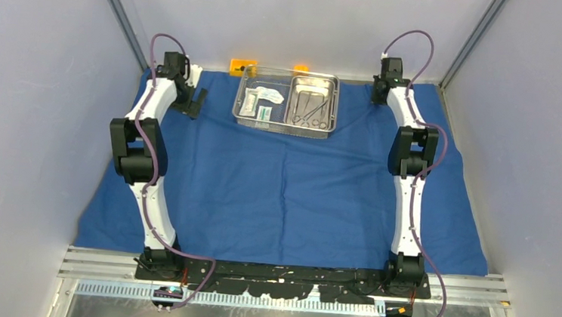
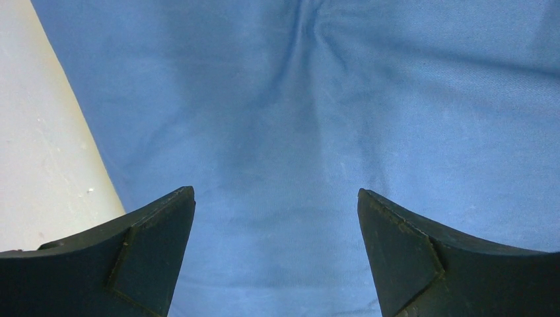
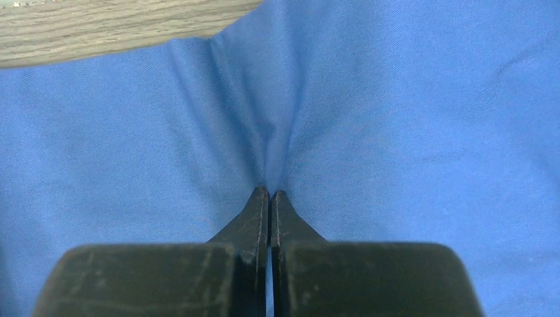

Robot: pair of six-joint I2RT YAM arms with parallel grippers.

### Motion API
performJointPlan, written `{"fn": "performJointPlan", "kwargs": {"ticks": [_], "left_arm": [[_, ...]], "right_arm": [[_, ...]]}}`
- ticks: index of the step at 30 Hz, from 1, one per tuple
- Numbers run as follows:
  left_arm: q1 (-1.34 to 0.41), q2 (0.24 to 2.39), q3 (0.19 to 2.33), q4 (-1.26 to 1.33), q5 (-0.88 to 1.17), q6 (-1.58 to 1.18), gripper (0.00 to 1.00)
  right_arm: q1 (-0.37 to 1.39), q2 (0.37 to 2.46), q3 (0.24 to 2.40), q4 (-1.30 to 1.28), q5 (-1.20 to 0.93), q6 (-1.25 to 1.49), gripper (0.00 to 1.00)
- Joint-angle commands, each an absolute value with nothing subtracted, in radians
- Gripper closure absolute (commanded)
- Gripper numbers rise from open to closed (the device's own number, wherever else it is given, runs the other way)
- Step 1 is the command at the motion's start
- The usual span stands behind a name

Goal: Open and lay out the surgical kit

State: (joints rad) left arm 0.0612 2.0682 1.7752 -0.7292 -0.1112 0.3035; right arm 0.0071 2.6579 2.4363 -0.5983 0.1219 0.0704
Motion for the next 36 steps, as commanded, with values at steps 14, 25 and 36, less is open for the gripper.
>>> {"fn": "performJointPlan", "kwargs": {"ticks": [14, 25, 36], "left_arm": [[0.068, 2.039, 1.793, -0.716, -0.110, 0.328, 0.05], [0.068, 2.051, 1.816, -0.730, -0.101, 0.324, 0.06], [0.068, 2.054, 1.814, -0.729, -0.100, 0.326, 0.06]], "right_arm": [[-0.073, 2.662, 2.471, -0.668, 0.235, 0.005, 1.00], [-0.111, 2.649, 2.472, -0.694, 0.252, 0.005, 1.00], [-0.140, 2.644, 2.476, -0.709, 0.270, 0.008, 1.00]]}}
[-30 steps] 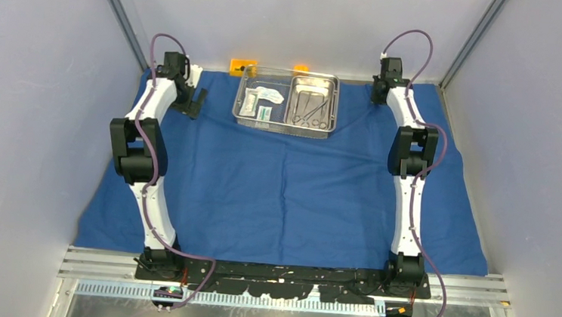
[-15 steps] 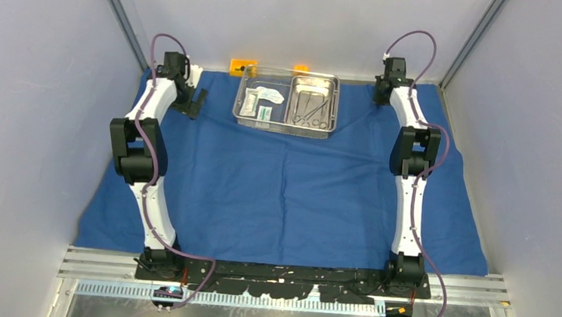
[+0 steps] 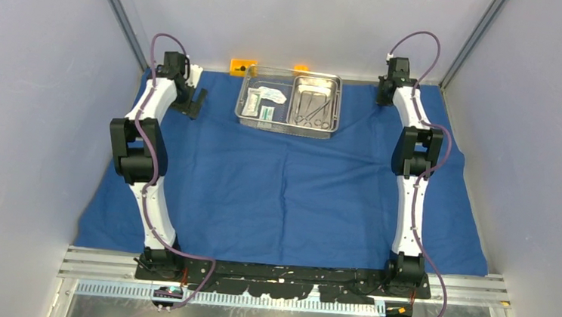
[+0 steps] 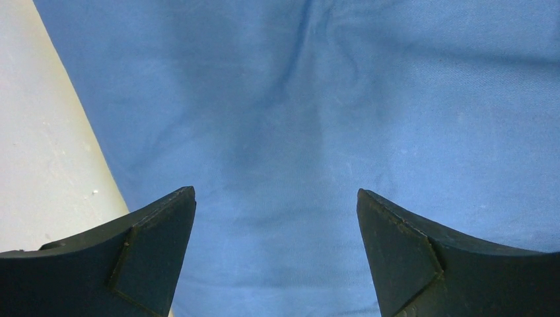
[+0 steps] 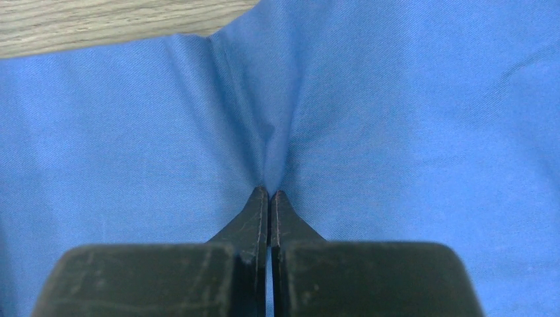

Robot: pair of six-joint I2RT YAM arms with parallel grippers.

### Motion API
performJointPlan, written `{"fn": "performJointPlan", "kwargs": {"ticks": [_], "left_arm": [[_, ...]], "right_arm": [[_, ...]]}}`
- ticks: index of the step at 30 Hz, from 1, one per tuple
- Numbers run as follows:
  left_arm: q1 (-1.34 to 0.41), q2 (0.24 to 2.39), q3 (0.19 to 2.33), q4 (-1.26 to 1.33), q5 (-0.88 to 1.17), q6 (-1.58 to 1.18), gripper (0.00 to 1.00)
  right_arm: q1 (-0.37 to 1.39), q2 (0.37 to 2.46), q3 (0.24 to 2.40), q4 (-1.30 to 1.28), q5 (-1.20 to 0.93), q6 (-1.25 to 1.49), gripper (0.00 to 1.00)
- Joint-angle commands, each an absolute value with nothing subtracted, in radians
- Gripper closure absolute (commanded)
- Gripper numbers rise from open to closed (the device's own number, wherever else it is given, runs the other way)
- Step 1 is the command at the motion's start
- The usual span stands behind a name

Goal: Open and lay out the surgical kit

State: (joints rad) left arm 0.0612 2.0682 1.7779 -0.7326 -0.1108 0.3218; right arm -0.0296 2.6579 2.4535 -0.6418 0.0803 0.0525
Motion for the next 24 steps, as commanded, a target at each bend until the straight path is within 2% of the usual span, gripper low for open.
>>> {"fn": "performJointPlan", "kwargs": {"ticks": [1, 9, 14, 18, 20, 24], "left_arm": [[0.067, 2.055, 1.815, -0.729, -0.100, 0.327, 0.06], [0.068, 2.064, 1.825, -0.737, -0.093, 0.326, 0.06], [0.068, 2.070, 1.833, -0.747, -0.092, 0.326, 0.06], [0.068, 2.083, 1.841, -0.743, -0.104, 0.330, 0.05], [0.069, 2.108, 1.862, -0.751, -0.109, 0.330, 0.05], [0.079, 2.207, 1.976, -0.802, -0.090, 0.300, 0.05]], "right_arm": [[-0.143, 2.646, 2.480, -0.709, 0.269, 0.009, 1.00], [-0.143, 2.672, 2.534, -0.725, 0.221, 0.011, 0.98], [-0.140, 2.654, 2.522, -0.728, 0.161, 0.034, 0.65], [-0.145, 2.596, 2.486, -0.719, 0.135, 0.039, 0.44], [-0.157, 2.563, 2.466, -0.711, 0.114, 0.049, 0.37], [-0.190, 2.515, 2.440, -0.701, 0.084, 0.058, 0.33]]}}
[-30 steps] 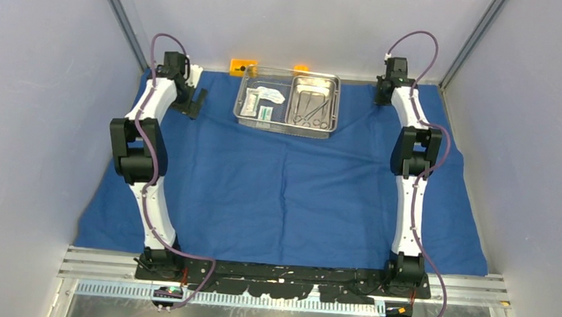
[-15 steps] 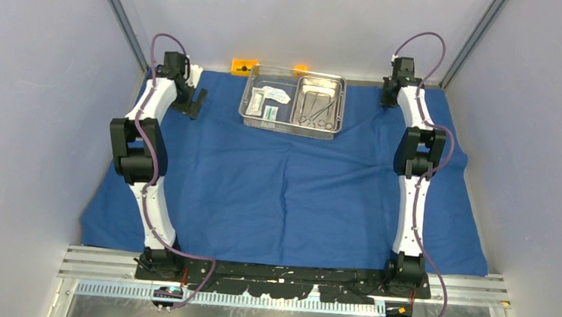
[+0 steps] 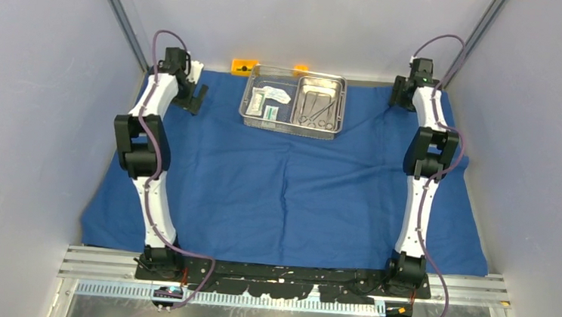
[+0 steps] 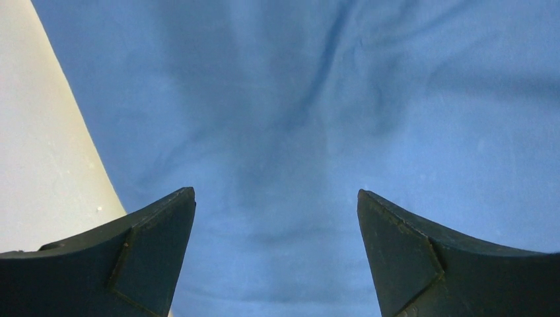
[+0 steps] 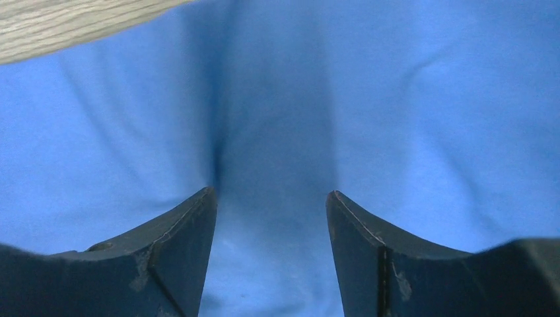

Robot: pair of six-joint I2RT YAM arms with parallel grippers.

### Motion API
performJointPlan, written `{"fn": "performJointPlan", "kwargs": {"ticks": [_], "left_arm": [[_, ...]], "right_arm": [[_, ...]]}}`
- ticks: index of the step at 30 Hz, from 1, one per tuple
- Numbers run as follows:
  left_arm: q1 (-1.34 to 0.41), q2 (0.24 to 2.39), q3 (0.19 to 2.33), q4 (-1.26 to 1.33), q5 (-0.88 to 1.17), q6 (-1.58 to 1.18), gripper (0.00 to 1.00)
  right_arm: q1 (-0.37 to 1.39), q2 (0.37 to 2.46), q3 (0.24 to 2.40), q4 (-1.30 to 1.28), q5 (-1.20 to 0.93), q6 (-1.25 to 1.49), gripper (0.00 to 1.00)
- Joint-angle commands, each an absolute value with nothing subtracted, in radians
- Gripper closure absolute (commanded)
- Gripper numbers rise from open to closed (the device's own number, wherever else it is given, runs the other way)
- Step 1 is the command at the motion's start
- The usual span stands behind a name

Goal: Open and lay out the surgical kit

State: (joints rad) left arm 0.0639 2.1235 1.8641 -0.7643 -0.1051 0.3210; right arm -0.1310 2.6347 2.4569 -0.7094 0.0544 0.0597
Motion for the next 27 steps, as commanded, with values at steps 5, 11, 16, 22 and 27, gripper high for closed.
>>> {"fn": "performJointPlan", "kwargs": {"ticks": [5, 11, 16, 22, 27], "left_arm": [[0.084, 2.397, 2.256, -0.893, -0.045, 0.233, 0.05], [0.086, 2.605, 2.556, -0.971, -0.092, 0.206, 0.05], [0.087, 2.669, 2.588, -0.936, -0.214, 0.274, 0.05], [0.123, 2.722, 2.582, -0.956, -0.305, 0.345, 0.07], [0.177, 2.711, 2.513, -0.941, -0.317, 0.369, 0.10]], "right_arm": [[-0.221, 2.518, 2.445, -0.698, 0.062, 0.053, 0.33], [-0.223, 2.596, 2.515, -0.733, 0.103, 0.007, 0.33], [-0.223, 2.636, 2.524, -0.734, 0.157, -0.053, 0.33], [-0.236, 2.667, 2.530, -0.760, 0.235, -0.121, 0.33], [-0.253, 2.668, 2.507, -0.770, 0.279, -0.163, 0.33]]}}
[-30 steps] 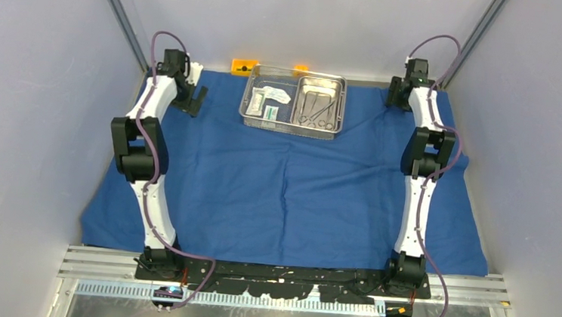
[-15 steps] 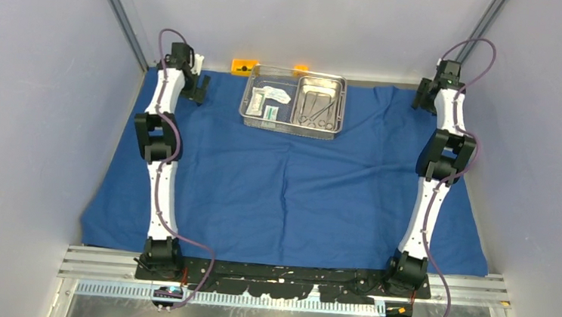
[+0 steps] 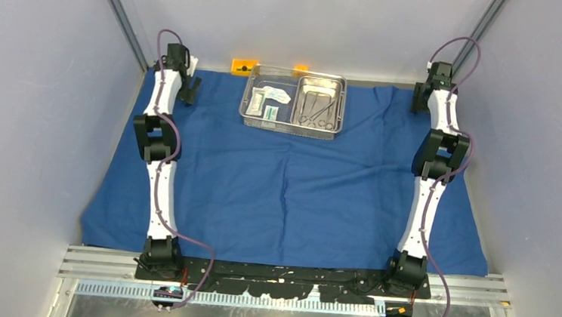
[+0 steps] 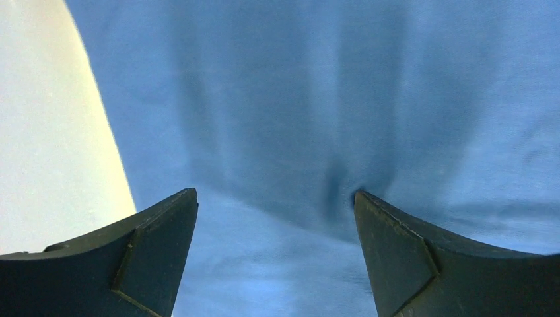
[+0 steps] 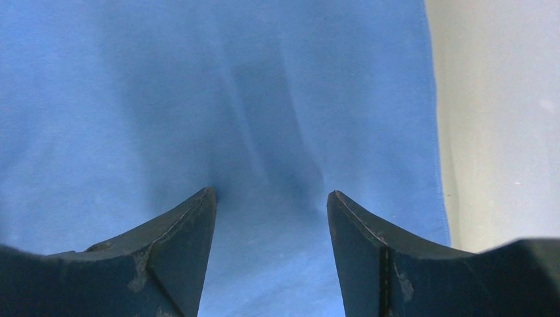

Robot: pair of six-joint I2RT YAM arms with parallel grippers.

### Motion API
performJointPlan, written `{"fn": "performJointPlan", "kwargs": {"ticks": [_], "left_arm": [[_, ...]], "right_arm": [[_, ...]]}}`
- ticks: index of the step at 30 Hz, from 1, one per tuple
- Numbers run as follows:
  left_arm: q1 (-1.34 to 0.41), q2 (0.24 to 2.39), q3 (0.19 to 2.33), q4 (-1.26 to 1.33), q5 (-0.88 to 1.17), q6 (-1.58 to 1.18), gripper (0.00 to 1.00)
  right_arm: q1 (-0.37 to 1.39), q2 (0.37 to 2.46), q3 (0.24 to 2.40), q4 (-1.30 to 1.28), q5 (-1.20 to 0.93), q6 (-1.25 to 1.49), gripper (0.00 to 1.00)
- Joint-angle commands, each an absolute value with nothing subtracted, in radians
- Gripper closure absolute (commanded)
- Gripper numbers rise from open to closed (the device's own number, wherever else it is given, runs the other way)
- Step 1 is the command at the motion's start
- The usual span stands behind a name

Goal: Open and lay out the surgical kit

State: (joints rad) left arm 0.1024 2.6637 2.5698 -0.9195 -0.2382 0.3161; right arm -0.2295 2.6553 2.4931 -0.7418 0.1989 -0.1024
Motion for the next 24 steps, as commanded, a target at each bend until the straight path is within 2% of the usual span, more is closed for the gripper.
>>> {"fn": "performJointPlan", "kwargs": {"ticks": [1, 11, 15, 19, 24], "left_arm": [[0.187, 2.708, 2.501, -0.937, -0.318, 0.372, 0.10], [0.244, 2.696, 2.404, -0.912, -0.325, 0.393, 0.13], [0.272, 2.659, 2.316, -0.876, -0.308, 0.394, 0.15], [0.299, 2.636, 2.264, -0.878, -0.266, 0.383, 0.23], [0.320, 2.620, 2.221, -0.884, -0.248, 0.374, 0.38]], "right_arm": [[-0.256, 2.666, 2.503, -0.770, 0.288, -0.172, 0.33], [-0.265, 2.657, 2.452, -0.779, 0.370, -0.251, 0.35], [-0.269, 2.635, 2.430, -0.776, 0.322, -0.241, 0.35], [-0.270, 2.598, 2.436, -0.775, 0.200, -0.175, 0.35], [-0.269, 2.538, 2.437, -0.749, 0.038, -0.058, 0.34]]}}
